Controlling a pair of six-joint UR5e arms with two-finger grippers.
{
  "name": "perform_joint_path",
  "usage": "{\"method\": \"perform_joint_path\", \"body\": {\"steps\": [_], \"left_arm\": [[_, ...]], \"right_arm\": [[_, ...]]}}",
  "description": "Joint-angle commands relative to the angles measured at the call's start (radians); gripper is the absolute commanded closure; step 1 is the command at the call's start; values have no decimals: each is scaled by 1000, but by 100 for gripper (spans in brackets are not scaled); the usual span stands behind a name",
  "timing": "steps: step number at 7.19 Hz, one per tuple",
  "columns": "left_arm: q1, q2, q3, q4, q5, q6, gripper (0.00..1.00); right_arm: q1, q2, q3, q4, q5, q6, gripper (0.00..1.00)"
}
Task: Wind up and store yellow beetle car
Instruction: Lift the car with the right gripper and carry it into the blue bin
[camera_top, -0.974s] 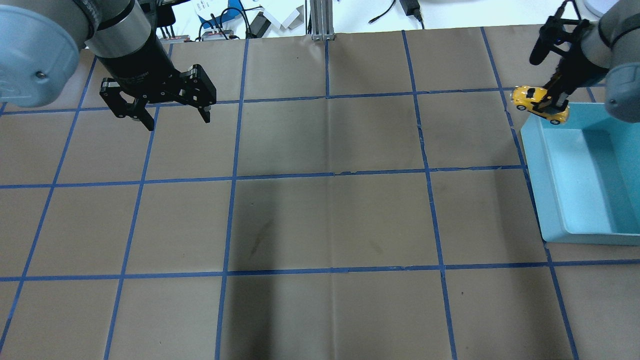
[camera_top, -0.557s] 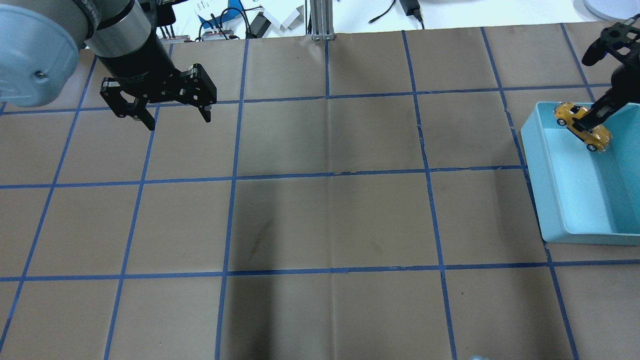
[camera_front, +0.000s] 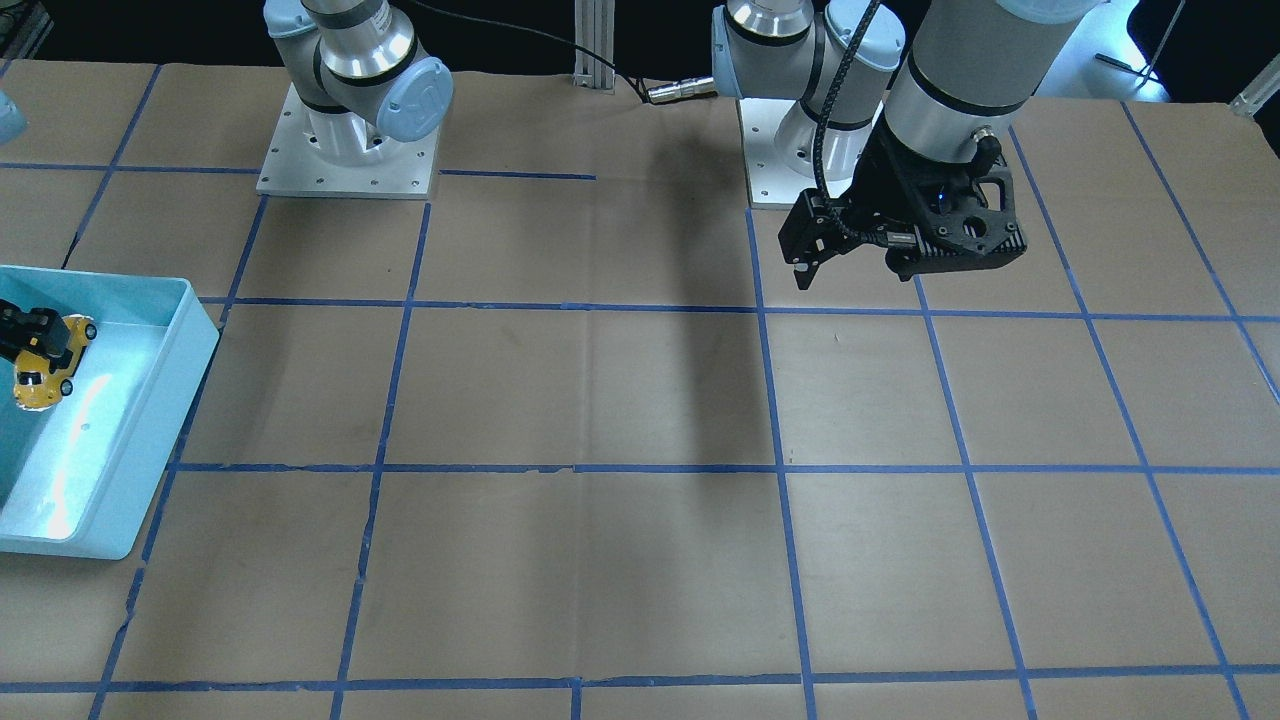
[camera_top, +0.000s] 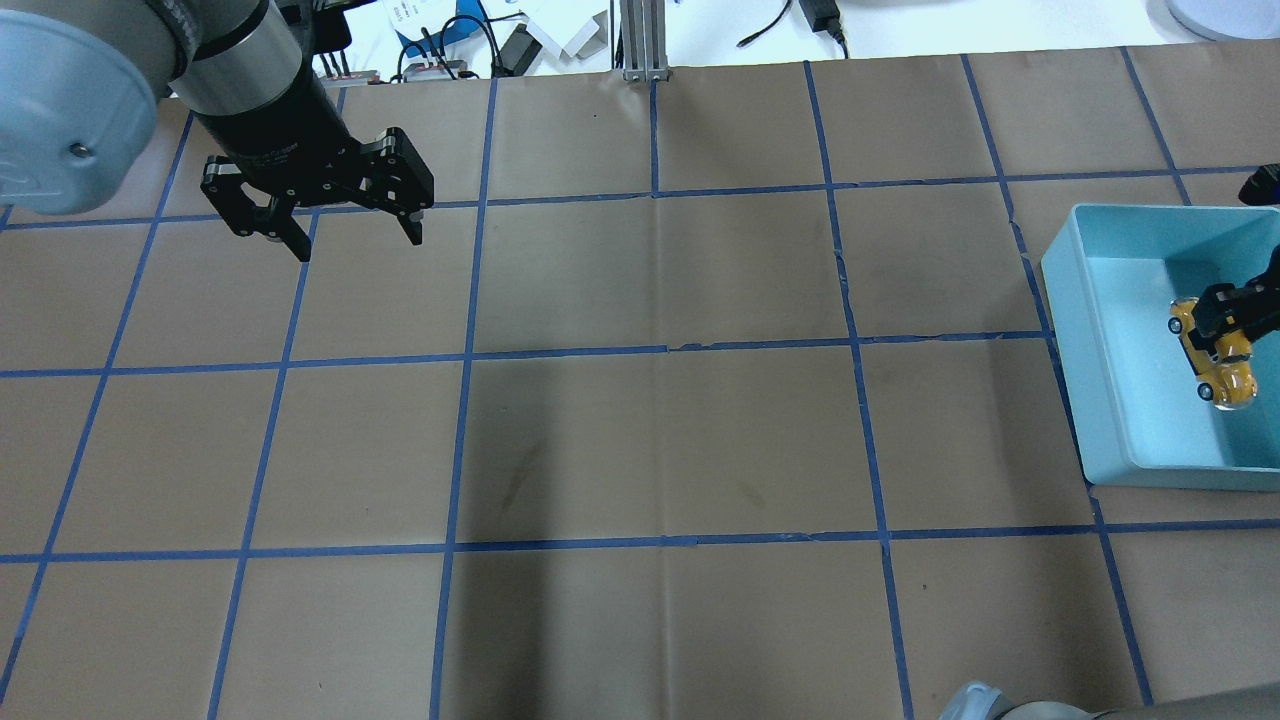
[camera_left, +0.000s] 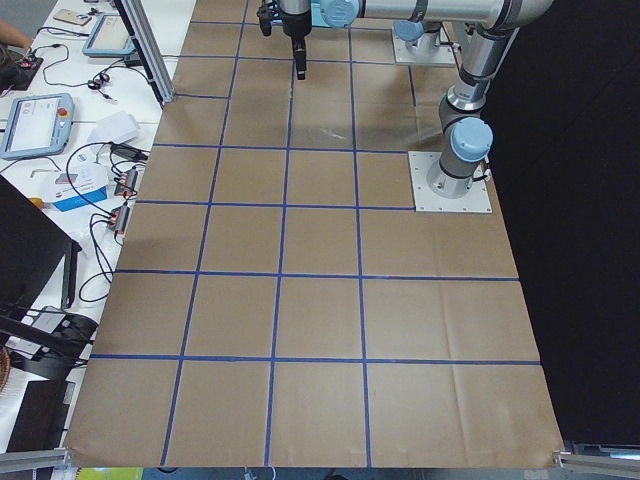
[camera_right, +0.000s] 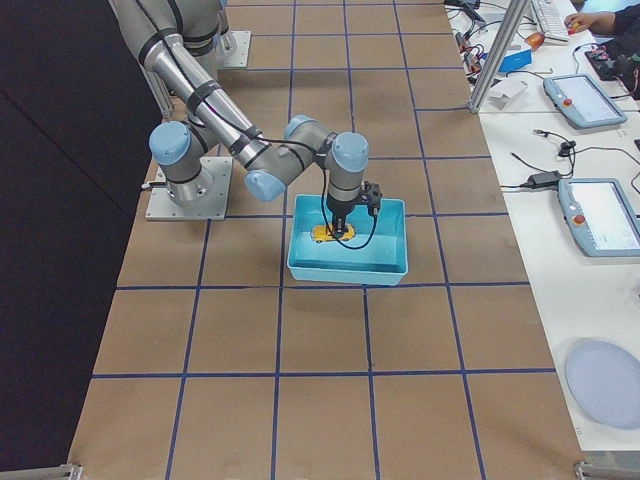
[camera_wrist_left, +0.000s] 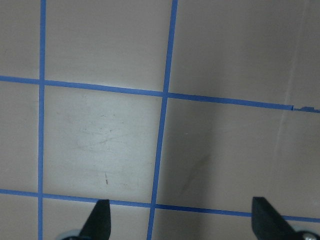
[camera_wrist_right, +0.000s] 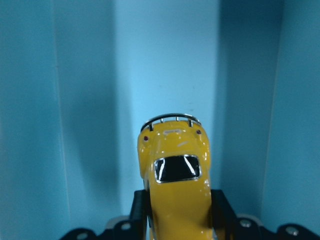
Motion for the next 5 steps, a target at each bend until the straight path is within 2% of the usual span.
{"method": "perform_joint_path", "body": {"steps": [1,4,5], "left_arm": [[0,0,-1,0,-1,0,0],[0,-2,1,0,-3,0,0],[0,-2,-1,0,-3,0,0]], "right_arm": [[-1,69,-1,-22,-32,174,100],[6,106,10,-50,-18,170,97],[6,117,10,-65,-20,164,91]]}}
